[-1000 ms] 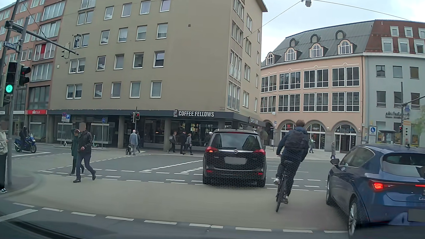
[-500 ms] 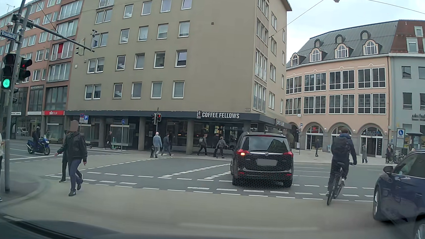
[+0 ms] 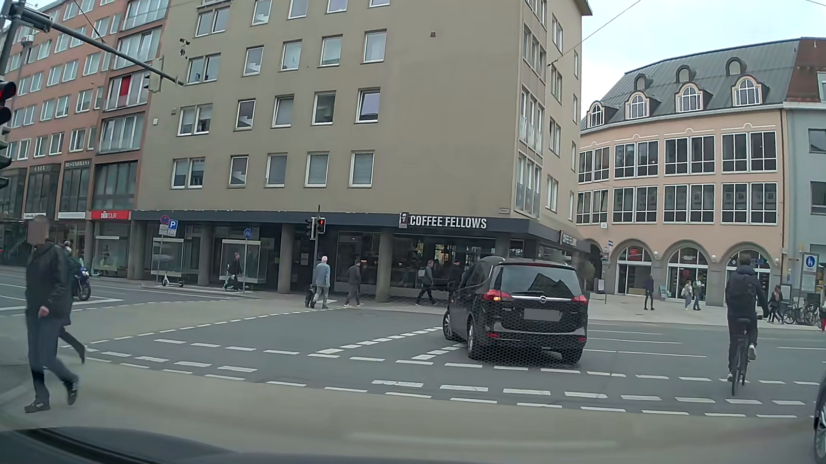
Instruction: Follow the waypoints while adhering to traffic rules and regulations
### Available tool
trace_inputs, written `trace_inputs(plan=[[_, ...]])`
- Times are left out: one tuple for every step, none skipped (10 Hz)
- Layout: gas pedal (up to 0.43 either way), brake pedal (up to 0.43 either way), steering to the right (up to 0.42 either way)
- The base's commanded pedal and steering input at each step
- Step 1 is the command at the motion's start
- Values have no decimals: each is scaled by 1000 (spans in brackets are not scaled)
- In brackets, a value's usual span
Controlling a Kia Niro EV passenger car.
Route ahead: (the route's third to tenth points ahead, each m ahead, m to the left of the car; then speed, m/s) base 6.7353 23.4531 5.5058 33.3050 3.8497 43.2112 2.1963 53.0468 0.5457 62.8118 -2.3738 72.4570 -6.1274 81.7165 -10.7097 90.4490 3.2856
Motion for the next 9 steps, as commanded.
trace_inputs(plan=[[169, 0, 110], [169, 0, 129], [169, 0, 135], [110, 0, 138], [98, 0, 140], [98, 0, 141], [110, 0, 141], [118, 0, 137], [118, 0, 127]])
